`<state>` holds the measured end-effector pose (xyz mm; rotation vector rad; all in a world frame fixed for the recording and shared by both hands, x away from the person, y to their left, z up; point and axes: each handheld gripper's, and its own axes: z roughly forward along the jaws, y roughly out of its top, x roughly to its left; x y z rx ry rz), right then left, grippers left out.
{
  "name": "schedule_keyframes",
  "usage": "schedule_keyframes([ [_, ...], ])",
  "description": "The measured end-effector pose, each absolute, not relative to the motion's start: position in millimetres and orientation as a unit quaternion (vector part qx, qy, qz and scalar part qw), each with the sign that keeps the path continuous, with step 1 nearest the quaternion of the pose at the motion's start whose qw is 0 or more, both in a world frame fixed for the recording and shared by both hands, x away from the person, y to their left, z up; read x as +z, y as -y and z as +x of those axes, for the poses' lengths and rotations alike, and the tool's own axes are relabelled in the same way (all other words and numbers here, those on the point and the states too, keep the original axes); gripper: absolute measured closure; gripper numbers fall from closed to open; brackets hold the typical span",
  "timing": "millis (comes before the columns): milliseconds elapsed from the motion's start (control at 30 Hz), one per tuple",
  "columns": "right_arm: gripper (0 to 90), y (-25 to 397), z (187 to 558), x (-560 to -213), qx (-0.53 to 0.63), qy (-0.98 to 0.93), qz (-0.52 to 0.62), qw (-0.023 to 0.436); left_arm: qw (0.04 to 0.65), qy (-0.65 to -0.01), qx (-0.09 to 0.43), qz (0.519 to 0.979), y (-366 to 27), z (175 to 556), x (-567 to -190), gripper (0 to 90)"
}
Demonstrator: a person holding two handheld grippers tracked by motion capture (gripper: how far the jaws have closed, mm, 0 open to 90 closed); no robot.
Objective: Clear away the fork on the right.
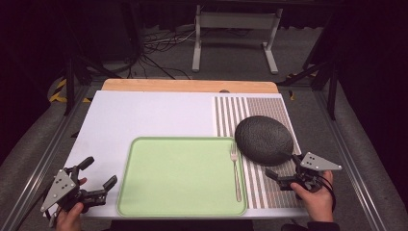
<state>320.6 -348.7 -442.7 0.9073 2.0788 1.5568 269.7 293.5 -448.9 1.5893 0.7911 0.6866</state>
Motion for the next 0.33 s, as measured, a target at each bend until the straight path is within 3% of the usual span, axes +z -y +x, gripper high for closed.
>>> schedule_keyframes([
  [333, 6.3, 342.3, 321.6, -447.2, 0.537, -0.759, 0.314, 0.191, 0.581, -0.339, 0.295, 0.678, -294.1, 269.6, -448.9, 1.7],
])
